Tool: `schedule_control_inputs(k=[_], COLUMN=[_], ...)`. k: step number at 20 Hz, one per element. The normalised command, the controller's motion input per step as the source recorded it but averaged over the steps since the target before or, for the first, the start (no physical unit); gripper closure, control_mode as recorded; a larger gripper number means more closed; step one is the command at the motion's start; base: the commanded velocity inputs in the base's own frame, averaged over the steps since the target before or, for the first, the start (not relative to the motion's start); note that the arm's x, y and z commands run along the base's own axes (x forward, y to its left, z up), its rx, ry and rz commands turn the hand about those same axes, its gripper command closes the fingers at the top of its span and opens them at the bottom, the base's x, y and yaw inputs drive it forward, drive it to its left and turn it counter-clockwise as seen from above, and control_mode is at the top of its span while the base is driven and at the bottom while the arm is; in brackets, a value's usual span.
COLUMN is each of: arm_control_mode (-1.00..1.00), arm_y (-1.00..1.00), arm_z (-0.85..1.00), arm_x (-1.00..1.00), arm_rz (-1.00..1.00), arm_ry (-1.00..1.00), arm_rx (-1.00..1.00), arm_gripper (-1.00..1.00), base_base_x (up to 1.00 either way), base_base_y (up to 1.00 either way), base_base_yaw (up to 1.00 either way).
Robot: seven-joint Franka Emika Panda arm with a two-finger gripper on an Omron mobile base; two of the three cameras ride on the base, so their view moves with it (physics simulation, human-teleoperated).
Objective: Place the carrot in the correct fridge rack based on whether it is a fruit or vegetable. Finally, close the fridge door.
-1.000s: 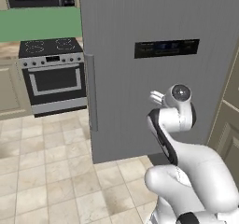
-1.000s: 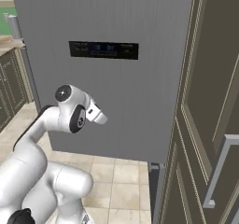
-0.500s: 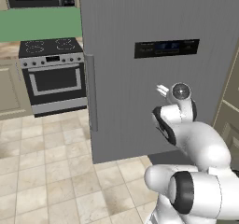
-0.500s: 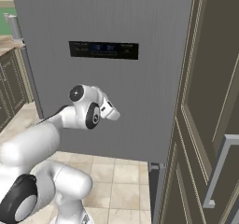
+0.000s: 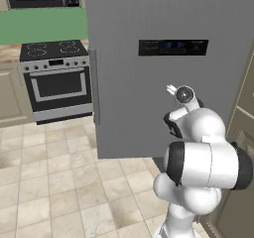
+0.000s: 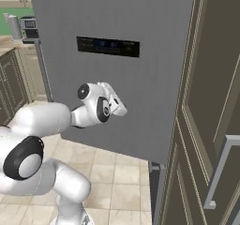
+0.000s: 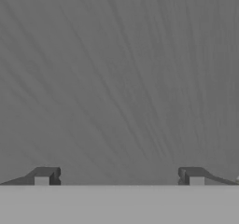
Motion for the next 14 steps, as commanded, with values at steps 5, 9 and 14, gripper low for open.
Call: schedule_control_inputs(k=[5, 9, 14], arm_control_mode=[-1.0, -1.0, -1.0], arm_y=[-0.22, -0.26, -0.21], arm_z=[0.0, 0.0, 0.0], arm_x=[0.47, 0.41, 0.43], arm_rz=[-0.16, -0.18, -0.19], arm_ry=[0.0, -0.01, -0.02], arm_rx=[0.0, 0.0, 0.0], arm_gripper=[-1.0, -1.0, -1.0], base_base_x=[0.0, 0.0, 0.0], base_base_y=[0.0, 0.0, 0.0], base_base_yaw=[0.0, 0.0, 0.0])
